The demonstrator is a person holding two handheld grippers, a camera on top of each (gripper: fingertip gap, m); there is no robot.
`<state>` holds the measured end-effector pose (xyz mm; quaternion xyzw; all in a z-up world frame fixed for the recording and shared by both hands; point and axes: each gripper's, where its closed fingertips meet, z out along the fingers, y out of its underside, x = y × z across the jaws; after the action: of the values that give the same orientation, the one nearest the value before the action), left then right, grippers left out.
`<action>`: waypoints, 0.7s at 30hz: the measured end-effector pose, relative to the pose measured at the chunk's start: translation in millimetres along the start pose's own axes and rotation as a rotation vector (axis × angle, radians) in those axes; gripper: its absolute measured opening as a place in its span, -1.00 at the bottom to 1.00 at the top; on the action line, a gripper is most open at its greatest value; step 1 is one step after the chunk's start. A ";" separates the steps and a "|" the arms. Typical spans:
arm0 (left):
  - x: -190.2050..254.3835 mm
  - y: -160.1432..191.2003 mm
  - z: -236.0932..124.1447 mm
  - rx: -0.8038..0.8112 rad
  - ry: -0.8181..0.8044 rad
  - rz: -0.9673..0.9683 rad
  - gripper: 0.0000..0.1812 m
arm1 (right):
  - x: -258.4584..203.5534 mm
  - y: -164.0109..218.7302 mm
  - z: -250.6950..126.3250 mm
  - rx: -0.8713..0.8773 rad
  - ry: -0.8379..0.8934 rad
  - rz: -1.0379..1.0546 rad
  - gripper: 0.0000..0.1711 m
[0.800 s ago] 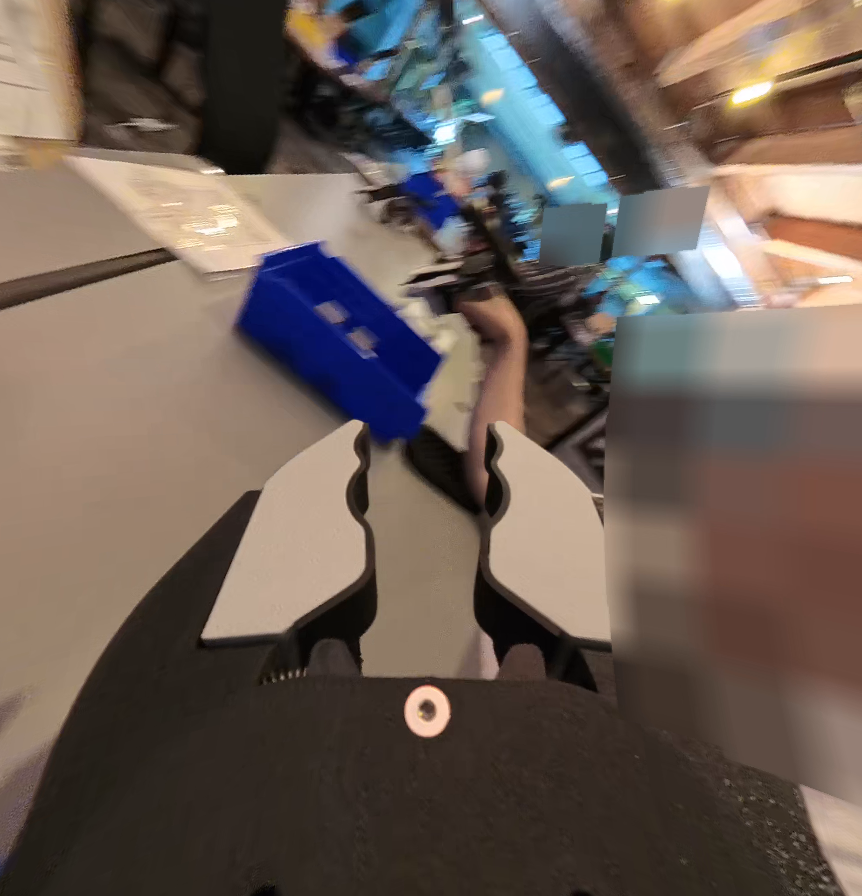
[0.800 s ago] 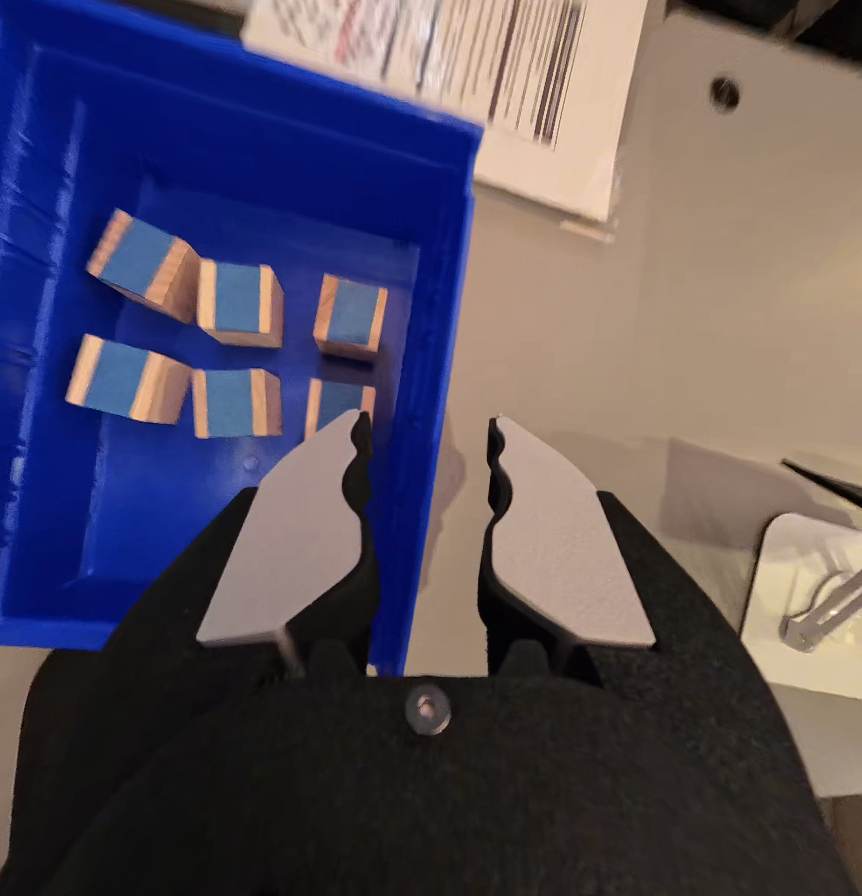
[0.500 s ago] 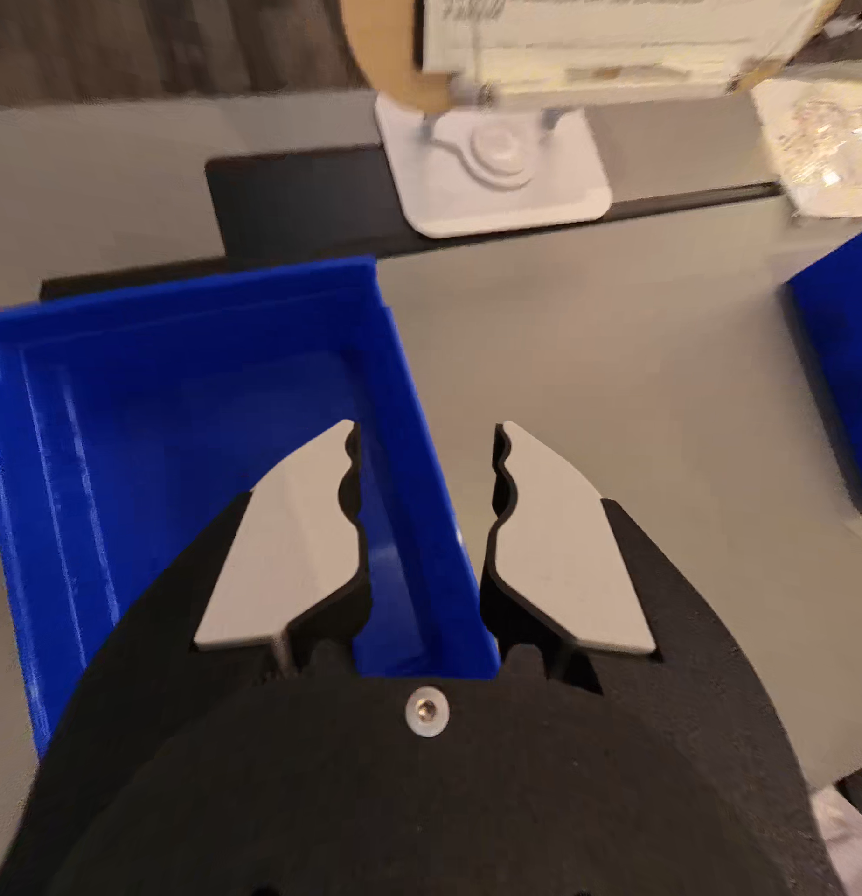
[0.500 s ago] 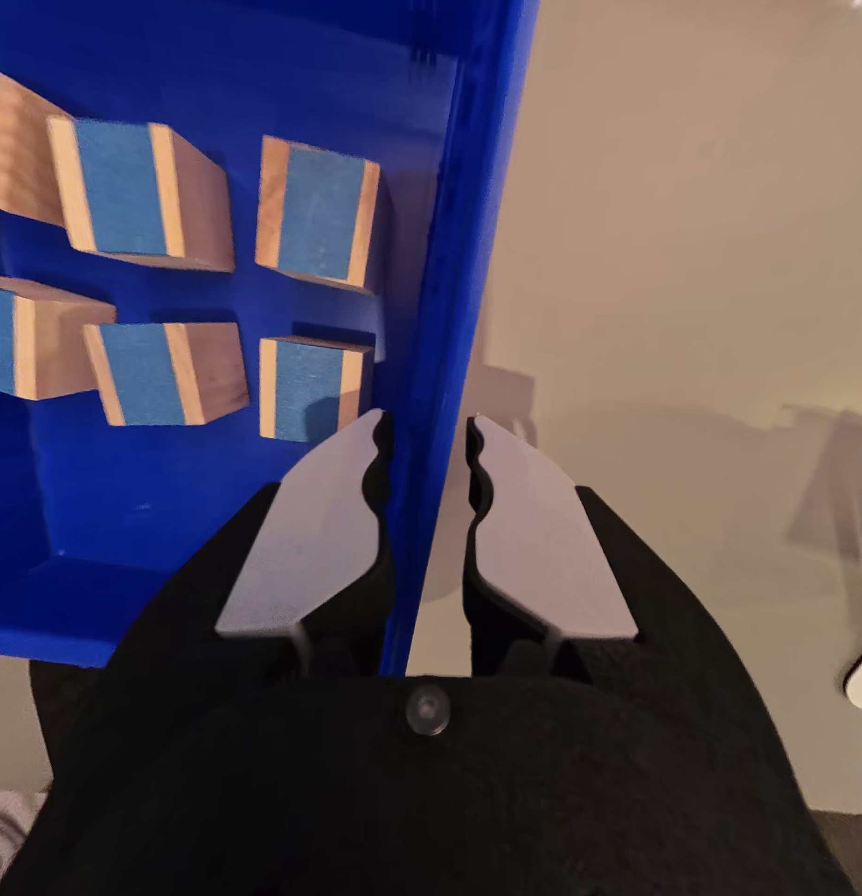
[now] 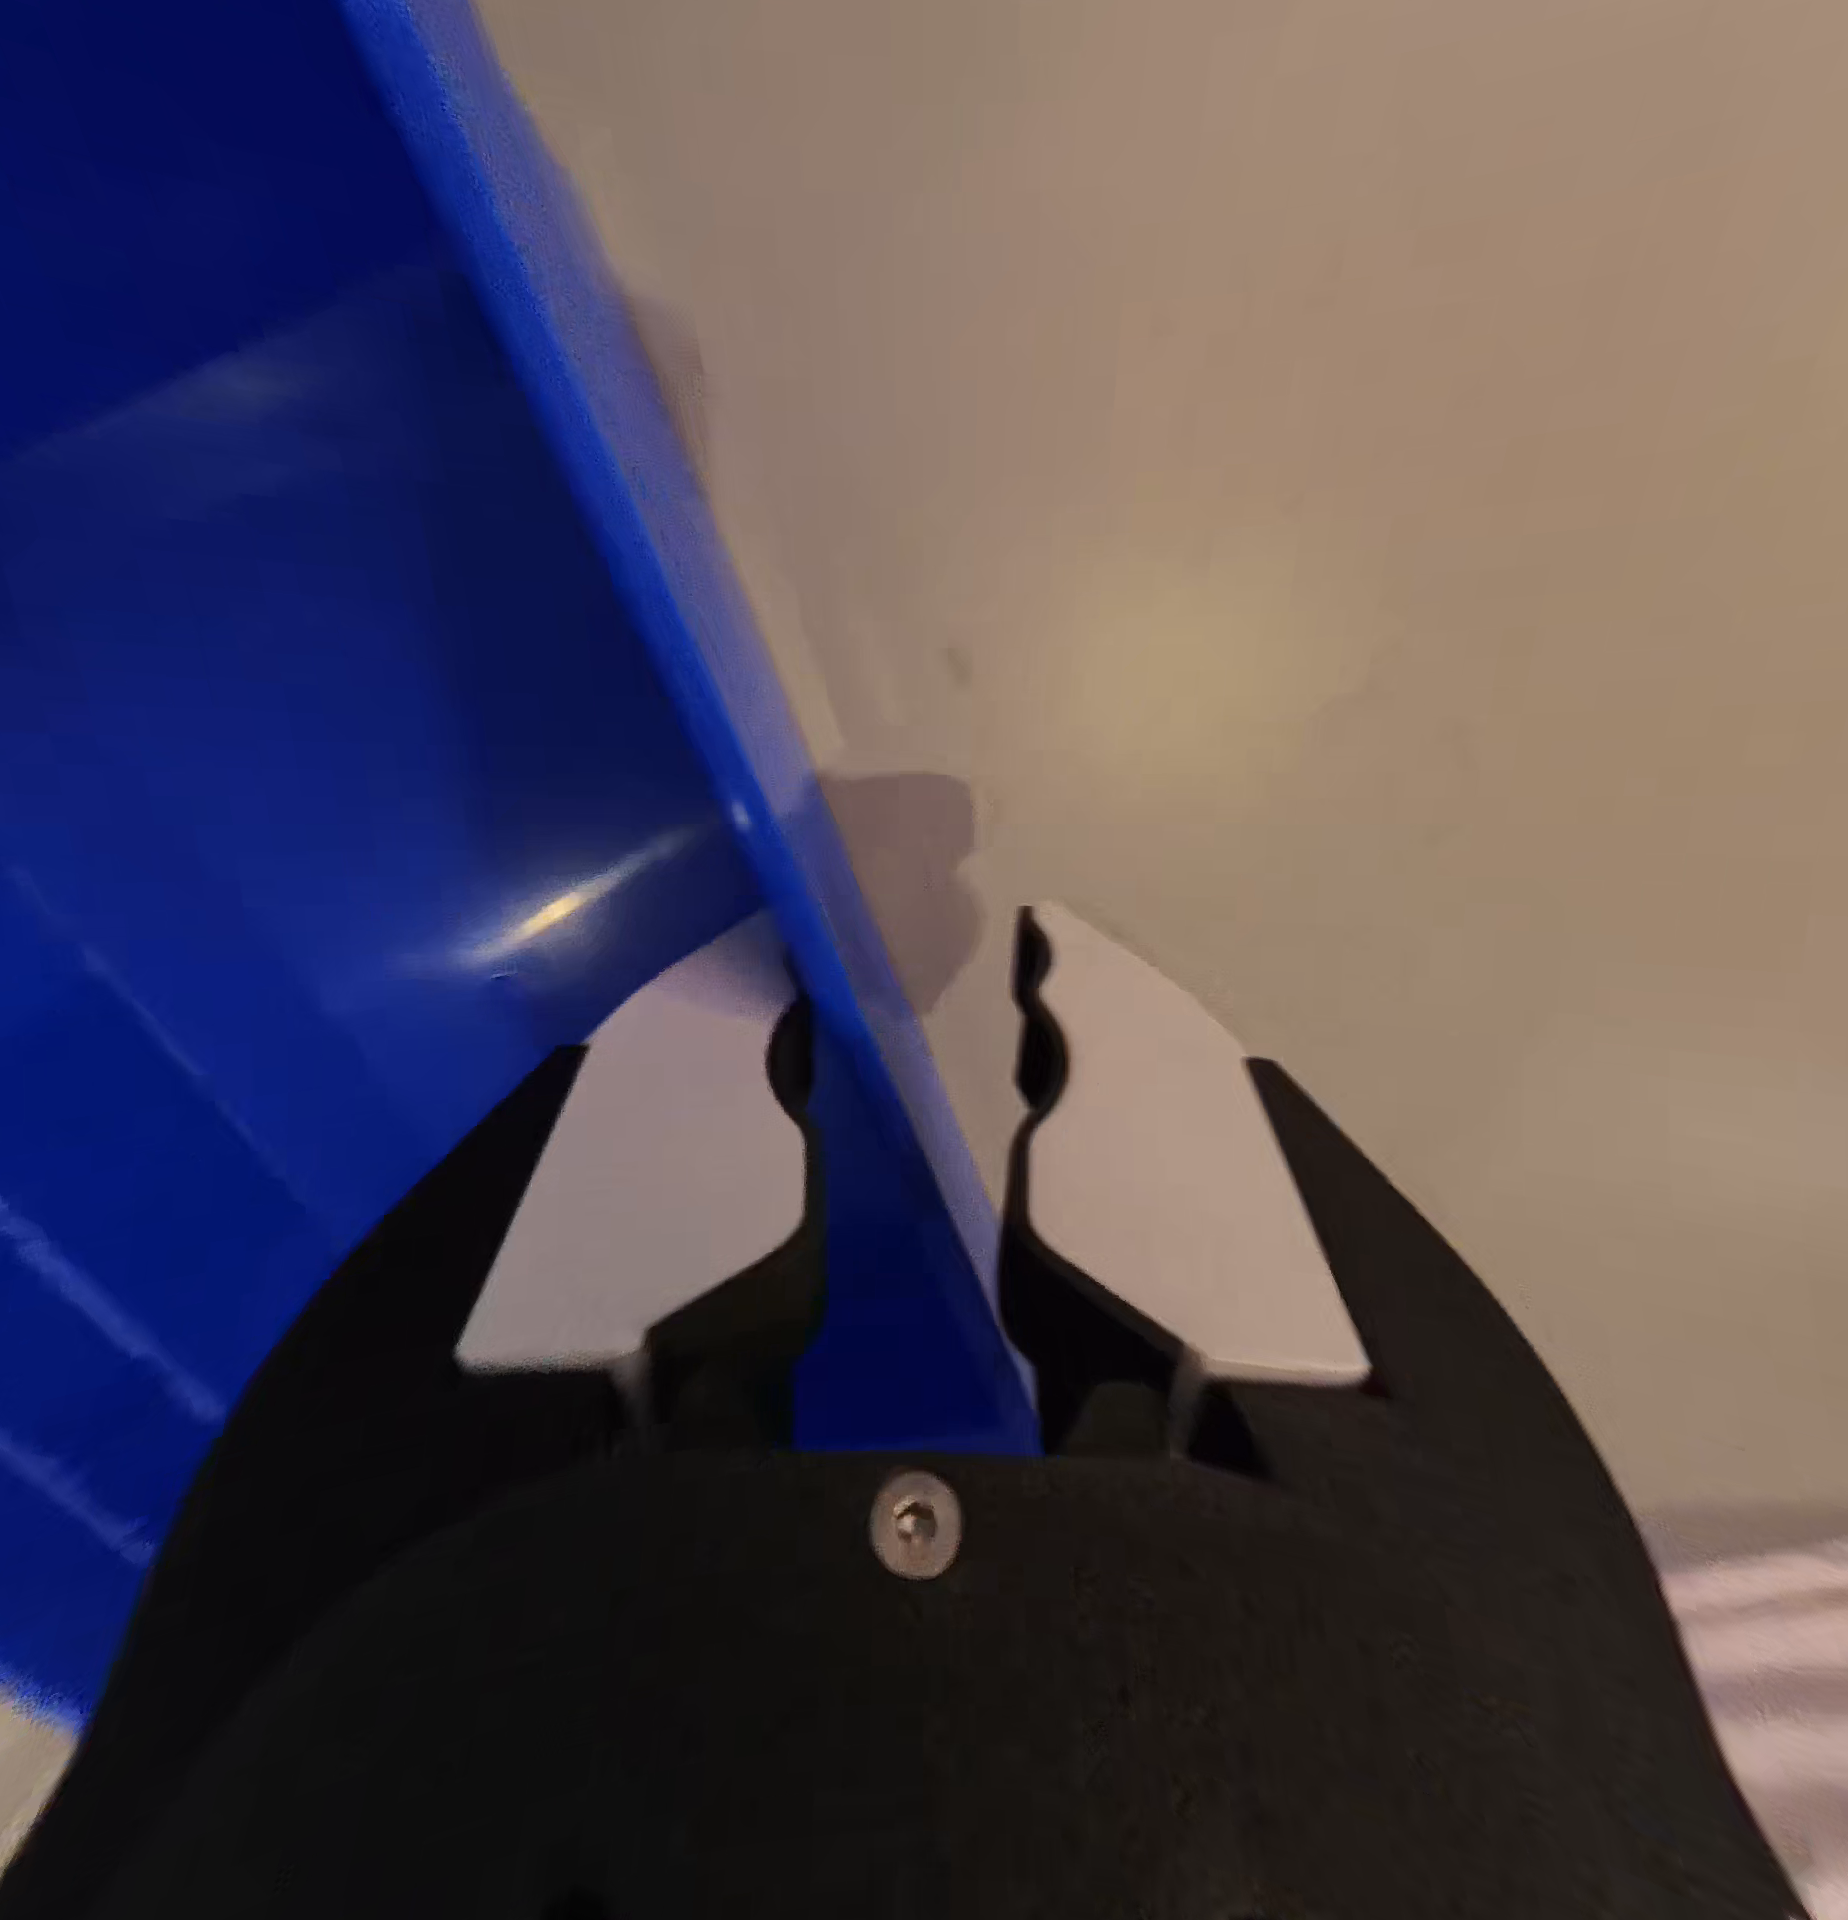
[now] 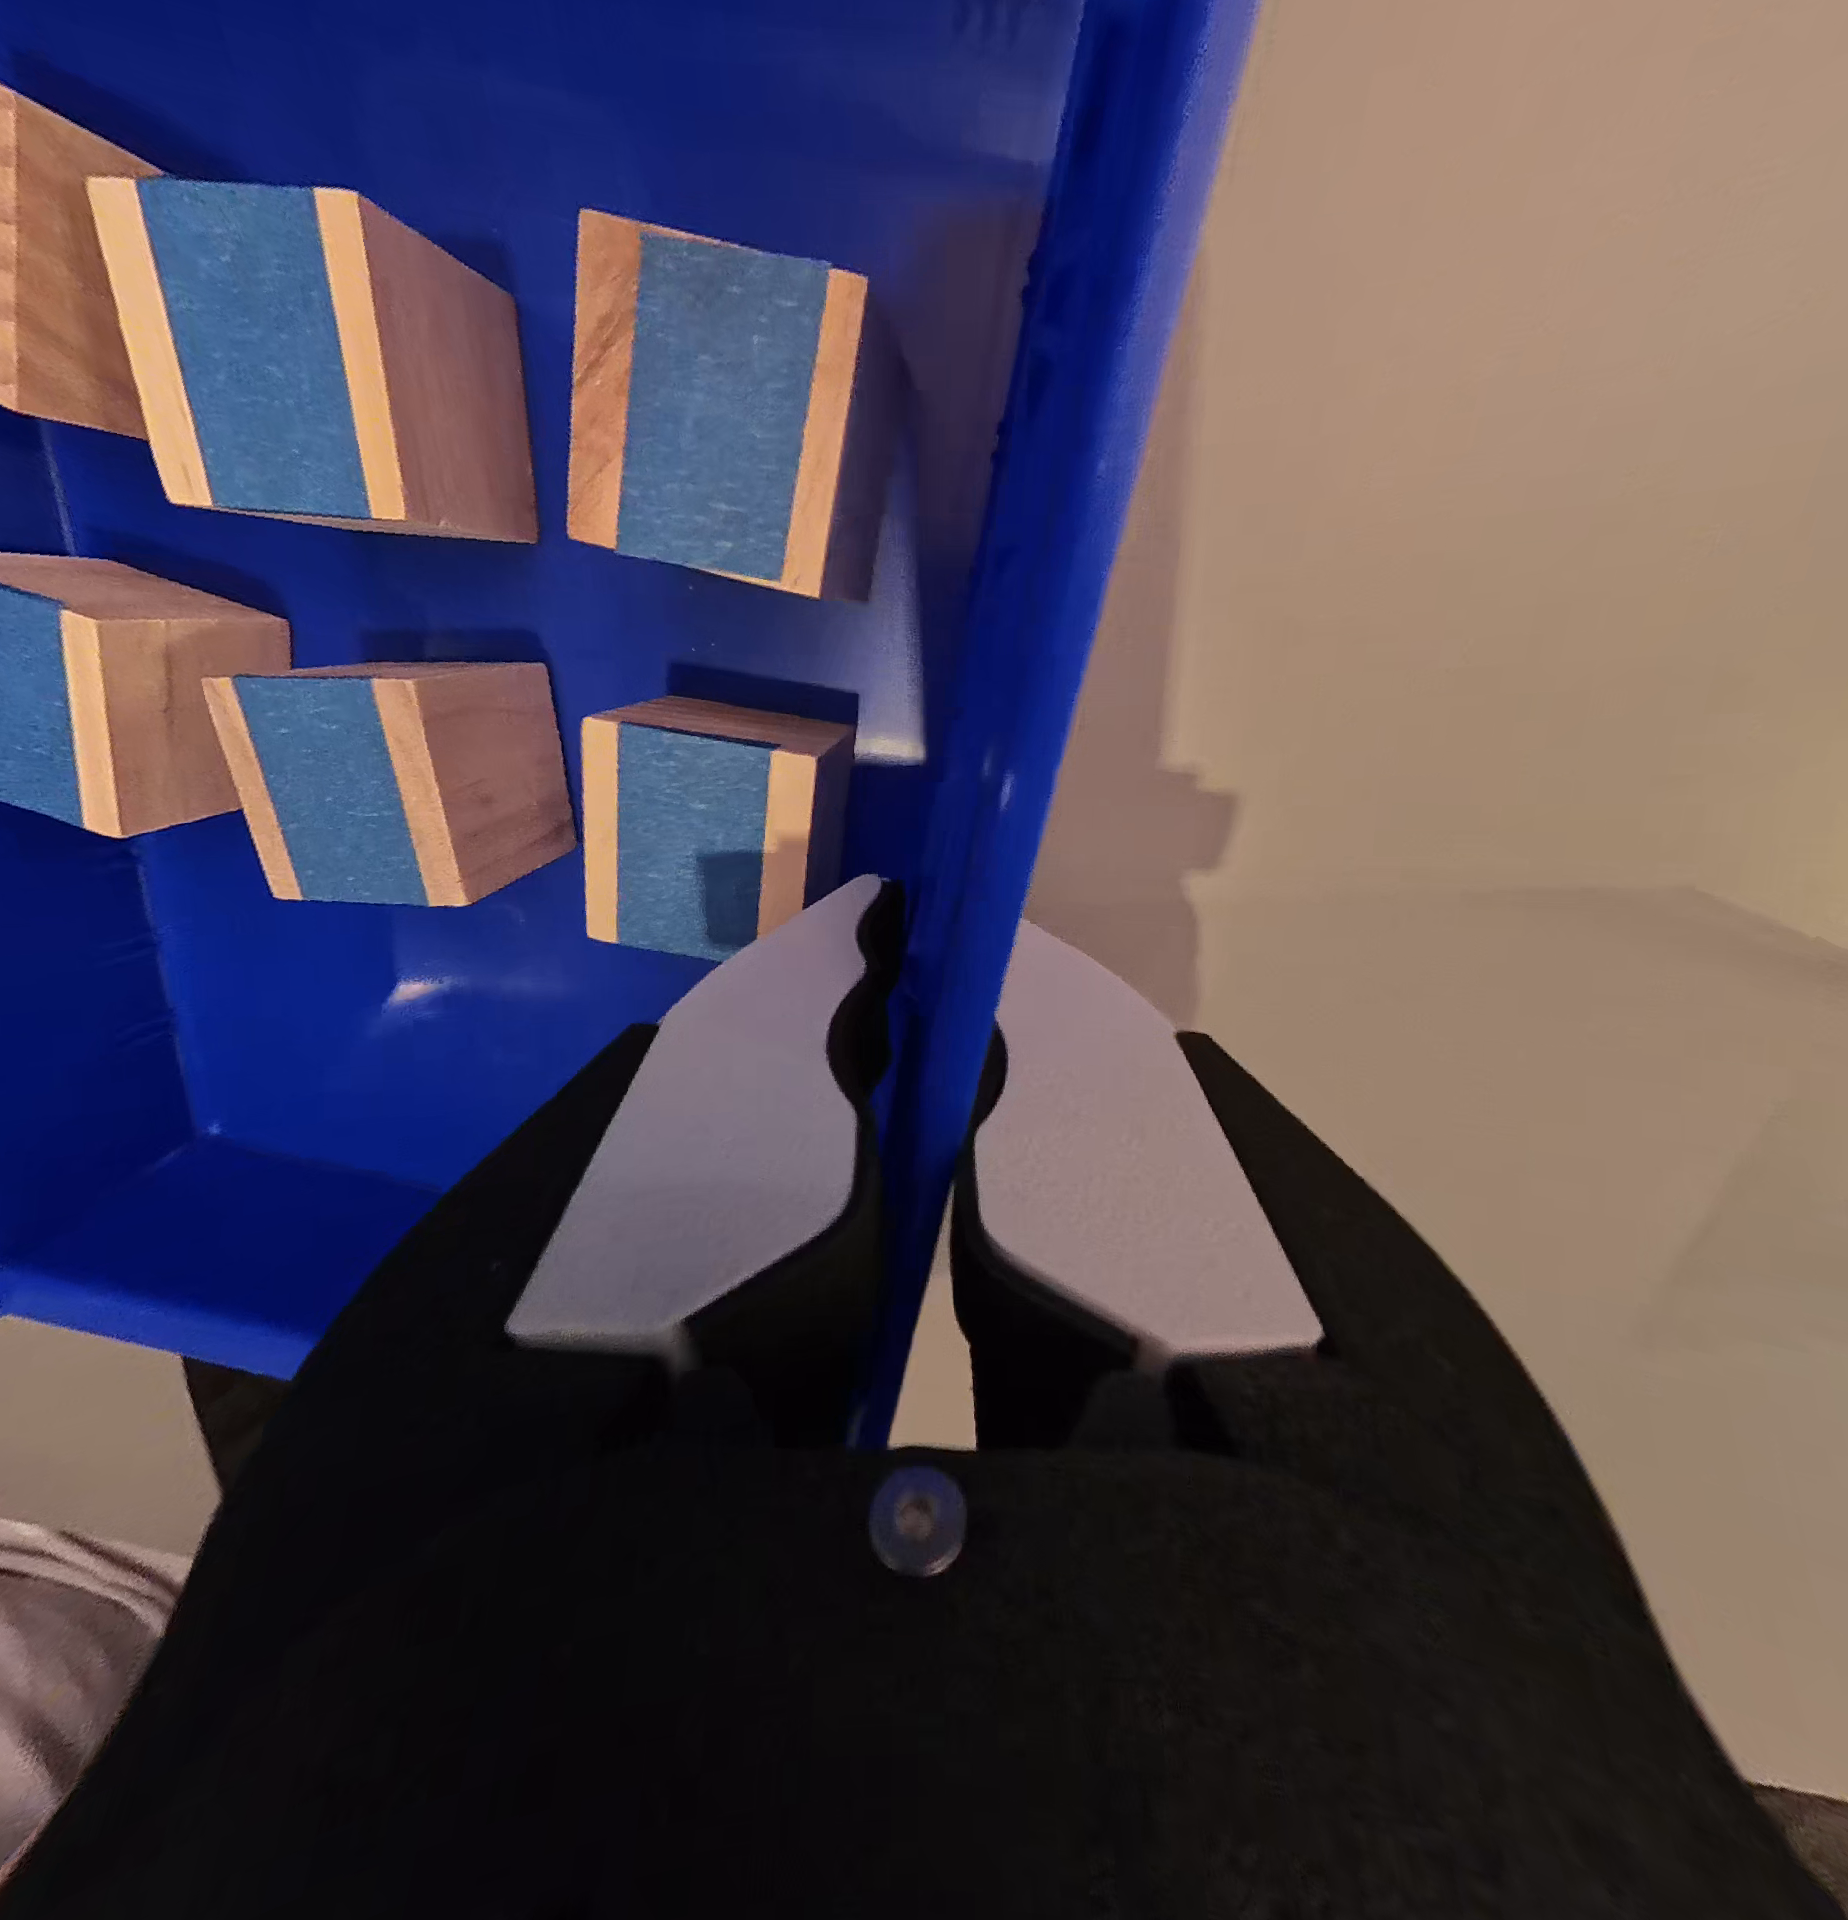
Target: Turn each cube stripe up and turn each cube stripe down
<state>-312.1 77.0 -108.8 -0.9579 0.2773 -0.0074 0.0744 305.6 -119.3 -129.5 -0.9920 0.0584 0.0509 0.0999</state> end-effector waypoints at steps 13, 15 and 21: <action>68.4 -9.0 4.2 0.037 -0.088 0.196 -0.93 | -41.9 -4.9 5.3 -0.110 -0.029 -0.024 -0.90; 91.3 -10.0 4.6 0.057 -0.065 0.242 -0.88 | -58.8 -8.0 7.6 -0.135 -0.038 -0.028 -0.90; 151.4 -11.7 11.7 0.105 0.017 0.348 -0.79 | -110.9 -18.2 14.7 -0.182 -0.058 -0.094 -0.90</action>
<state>-177.2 7.8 -122.8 -0.8901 0.4389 -0.0170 0.1221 197.0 -86.8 -127.8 -0.9967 0.0040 0.0798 0.0134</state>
